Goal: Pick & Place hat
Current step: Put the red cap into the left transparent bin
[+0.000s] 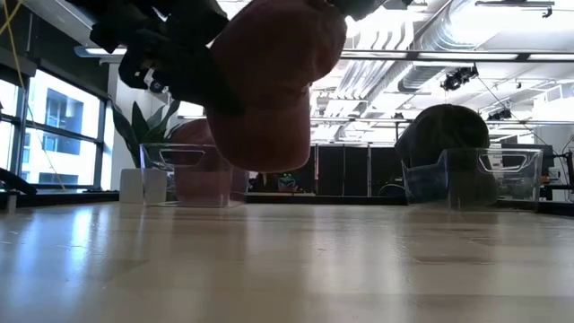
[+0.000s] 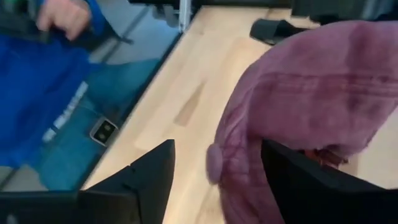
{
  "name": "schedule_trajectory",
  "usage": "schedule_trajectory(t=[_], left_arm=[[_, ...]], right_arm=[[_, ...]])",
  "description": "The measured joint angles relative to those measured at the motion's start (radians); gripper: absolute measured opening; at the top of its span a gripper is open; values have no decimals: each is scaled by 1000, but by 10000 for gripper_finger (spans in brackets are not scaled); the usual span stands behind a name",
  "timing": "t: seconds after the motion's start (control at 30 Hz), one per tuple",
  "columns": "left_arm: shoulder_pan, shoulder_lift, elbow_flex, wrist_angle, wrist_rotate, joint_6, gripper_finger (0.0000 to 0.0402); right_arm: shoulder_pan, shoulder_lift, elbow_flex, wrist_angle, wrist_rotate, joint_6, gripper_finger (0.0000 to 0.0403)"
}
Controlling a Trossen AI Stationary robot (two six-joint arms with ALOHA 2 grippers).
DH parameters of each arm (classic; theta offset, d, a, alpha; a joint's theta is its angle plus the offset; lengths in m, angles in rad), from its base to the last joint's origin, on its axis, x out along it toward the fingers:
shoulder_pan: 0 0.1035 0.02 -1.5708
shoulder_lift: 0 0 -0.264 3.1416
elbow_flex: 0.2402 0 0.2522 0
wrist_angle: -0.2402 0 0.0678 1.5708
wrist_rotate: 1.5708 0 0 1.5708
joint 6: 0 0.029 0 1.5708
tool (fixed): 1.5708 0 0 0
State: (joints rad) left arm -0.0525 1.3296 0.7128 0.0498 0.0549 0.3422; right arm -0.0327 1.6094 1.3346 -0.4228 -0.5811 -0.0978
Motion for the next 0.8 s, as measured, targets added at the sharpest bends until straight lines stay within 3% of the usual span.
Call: schedule_trajectory(t=[0.17, 0.33, 0.43, 0.5, 0.6, 0.8], left_arm=[[-1, 0, 0, 1, 10, -9, 3], [0, -6, 0, 7, 87, -22, 3], [0, -31, 0, 17, 181, -4, 3], [0, -39, 1, 10, 211, 2, 3], [0, -53, 0, 15, 203, 3, 3], [0, -53, 0, 28, 104, -1, 32]], right_arm=[[69, -24, 0, -119, 158, -136, 255], [174, -31, 0, -202, 516, -325, 246], [220, -33, 0, -200, 642, -402, 233], [235, -33, 0, -200, 645, -416, 218], [235, -33, 0, -190, 569, -403, 176], [208, -33, 0, -121, 474, -346, 48]])
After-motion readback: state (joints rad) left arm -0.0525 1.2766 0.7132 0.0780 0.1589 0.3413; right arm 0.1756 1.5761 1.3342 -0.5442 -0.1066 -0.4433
